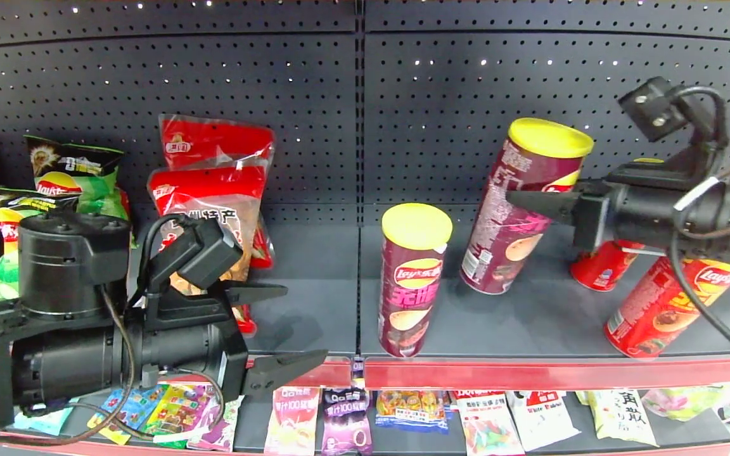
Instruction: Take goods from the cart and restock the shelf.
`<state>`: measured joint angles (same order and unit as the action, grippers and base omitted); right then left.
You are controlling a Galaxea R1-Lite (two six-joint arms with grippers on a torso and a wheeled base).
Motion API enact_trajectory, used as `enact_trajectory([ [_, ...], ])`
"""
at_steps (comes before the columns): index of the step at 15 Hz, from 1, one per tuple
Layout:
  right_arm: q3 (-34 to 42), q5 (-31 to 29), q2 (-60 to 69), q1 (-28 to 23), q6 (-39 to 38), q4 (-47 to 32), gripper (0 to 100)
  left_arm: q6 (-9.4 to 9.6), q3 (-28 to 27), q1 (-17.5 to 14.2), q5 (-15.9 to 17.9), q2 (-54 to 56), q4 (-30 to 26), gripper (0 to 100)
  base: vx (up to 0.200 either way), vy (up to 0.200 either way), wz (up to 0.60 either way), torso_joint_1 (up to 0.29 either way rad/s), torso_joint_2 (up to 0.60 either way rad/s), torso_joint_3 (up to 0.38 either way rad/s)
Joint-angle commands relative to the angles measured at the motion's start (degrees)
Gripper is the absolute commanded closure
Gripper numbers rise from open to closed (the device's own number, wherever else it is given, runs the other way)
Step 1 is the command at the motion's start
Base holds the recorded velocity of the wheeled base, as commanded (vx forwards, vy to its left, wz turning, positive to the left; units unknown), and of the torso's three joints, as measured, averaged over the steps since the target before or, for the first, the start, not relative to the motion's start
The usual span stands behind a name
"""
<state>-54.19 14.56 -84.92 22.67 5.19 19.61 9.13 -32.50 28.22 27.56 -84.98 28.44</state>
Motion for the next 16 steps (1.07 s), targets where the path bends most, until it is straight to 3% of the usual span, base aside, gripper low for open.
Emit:
enact_trajectory([
  [1,-5.8,0.0,-10.6,0.8,0.4,2.2,100,0.01,1.6,-0.1,0.0,1.5,-0.1,0,0.000,0.000,0.00,0.000,0.00,0.000],
  [10,-19.4,-0.3,-24.2,4.8,2.2,2.0,100,0.01,6.2,-2.1,-0.3,6.1,-0.1,0,0.000,0.000,0.00,0.000,0.00,0.000],
  [16,-22.2,-0.7,-27.8,5.9,2.9,1.7,100,-0.08,7.5,-2.2,-0.3,7.2,-0.1,0,0.000,0.000,0.00,0.000,0.00,0.000],
])
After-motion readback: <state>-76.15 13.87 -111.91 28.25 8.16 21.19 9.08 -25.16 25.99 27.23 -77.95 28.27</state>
